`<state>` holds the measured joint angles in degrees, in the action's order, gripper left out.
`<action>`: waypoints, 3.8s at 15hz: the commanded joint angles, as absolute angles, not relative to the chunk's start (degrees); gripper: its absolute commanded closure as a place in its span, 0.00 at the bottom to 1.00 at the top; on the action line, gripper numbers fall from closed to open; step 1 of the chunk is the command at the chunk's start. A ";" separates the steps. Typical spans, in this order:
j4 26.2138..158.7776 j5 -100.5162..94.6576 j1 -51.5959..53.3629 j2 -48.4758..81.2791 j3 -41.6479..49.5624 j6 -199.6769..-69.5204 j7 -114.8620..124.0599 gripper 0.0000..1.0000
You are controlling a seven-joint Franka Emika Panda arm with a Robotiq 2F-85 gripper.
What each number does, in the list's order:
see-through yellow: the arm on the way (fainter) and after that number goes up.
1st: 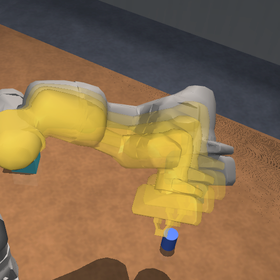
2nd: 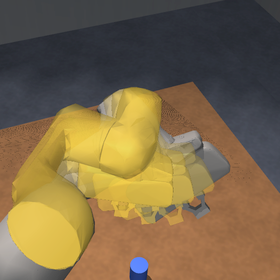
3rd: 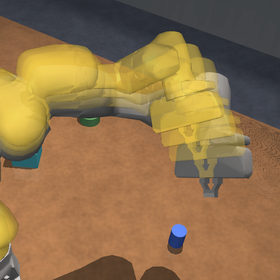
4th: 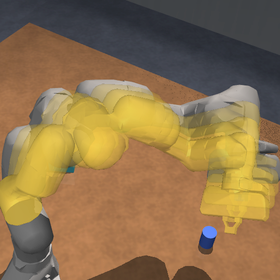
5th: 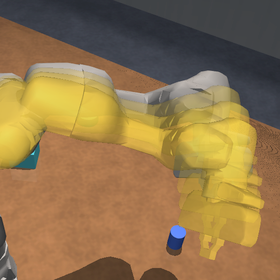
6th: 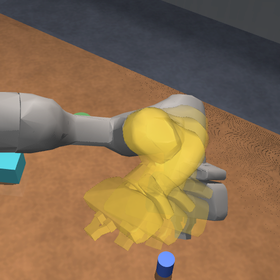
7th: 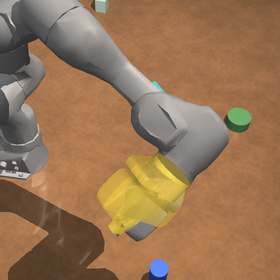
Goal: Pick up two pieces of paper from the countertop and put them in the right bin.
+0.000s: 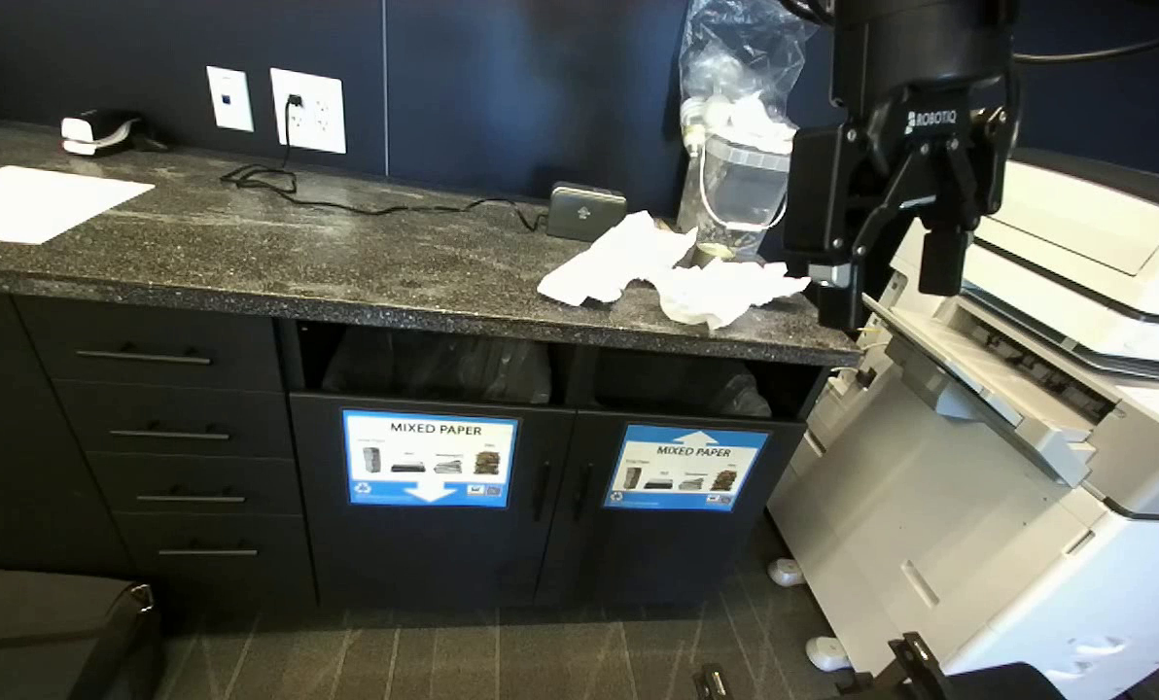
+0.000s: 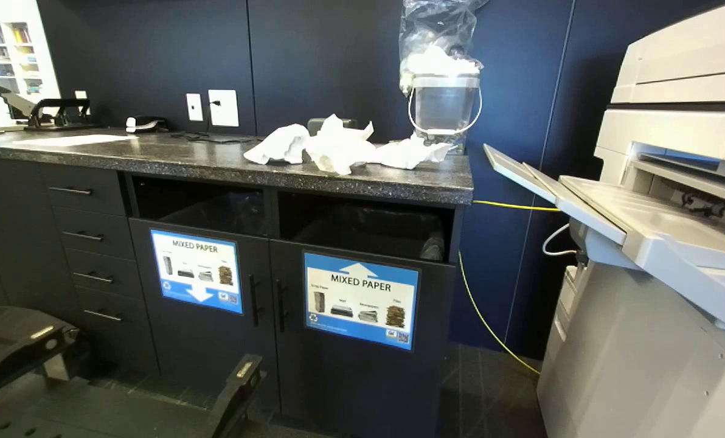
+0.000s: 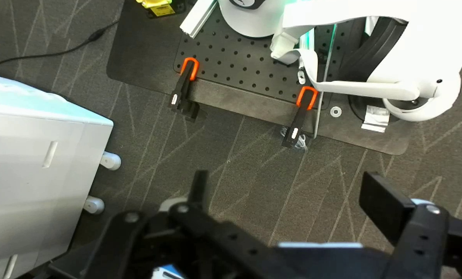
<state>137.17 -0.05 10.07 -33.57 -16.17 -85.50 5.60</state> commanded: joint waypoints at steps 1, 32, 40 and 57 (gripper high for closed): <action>139.40 3.03 10.59 -32.75 -15.17 -93.94 9.28 0.00; 119.23 -37.11 -12.59 20.79 -16.03 -168.15 39.34 0.00; 108.05 -35.35 -2.89 23.47 -6.35 -149.90 29.25 0.00; 98.35 -16.71 4.96 34.33 4.10 -151.30 17.04 0.00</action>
<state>102.29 -19.39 3.76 31.96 2.45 -150.49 18.77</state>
